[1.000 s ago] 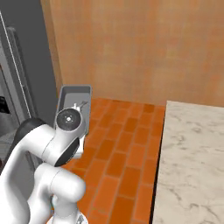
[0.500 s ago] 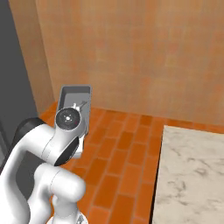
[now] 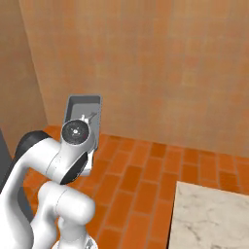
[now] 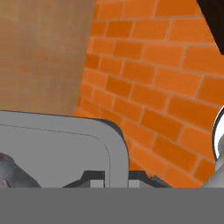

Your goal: Take the meat container that has the fish and place it on the second highest rack of the freezer. Then take the vegetable container that has the lemon wedges and place it on the highest rack of the freezer.

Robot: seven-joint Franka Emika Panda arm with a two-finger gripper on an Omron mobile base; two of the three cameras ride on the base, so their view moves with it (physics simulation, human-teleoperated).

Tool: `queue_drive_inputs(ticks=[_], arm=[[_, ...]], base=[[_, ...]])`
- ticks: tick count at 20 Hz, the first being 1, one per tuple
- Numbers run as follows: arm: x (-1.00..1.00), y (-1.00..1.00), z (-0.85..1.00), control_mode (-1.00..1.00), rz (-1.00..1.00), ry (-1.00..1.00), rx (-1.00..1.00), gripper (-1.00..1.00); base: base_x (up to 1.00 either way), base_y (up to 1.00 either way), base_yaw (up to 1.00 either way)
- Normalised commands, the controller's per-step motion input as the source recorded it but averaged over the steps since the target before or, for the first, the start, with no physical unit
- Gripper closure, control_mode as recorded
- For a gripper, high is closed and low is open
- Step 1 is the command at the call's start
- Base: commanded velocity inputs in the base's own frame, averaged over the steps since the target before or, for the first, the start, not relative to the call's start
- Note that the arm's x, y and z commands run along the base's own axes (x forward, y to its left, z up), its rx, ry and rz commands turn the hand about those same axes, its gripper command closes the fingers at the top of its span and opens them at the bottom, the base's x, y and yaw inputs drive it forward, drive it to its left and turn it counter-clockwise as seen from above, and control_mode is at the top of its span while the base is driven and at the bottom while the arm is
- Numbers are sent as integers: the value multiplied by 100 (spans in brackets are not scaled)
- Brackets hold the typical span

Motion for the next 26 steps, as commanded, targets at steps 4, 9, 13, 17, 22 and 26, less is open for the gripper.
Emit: queue_drive_inputs(ticks=[4, 9, 13, 17, 22, 26], arm=[[0, 0, 0, 100, 0, 0, 0, 100], [0, 0, 0, 100, 0, 0, 0, 100], [0, 0, 0, 100, 0, 0, 0, 100], [0, 0, 0, 100, 0, 0, 0, 100], [0, 0, 0, 100, 0, 0, 0, 100], [0, 0, 0, 100, 0, 0, 0, 100]], base=[[100, -23, 0], [82, 5, 16], [26, 15, 37], [0, 17, 48], [-7, 36, 55], [-14, 25, 59]])
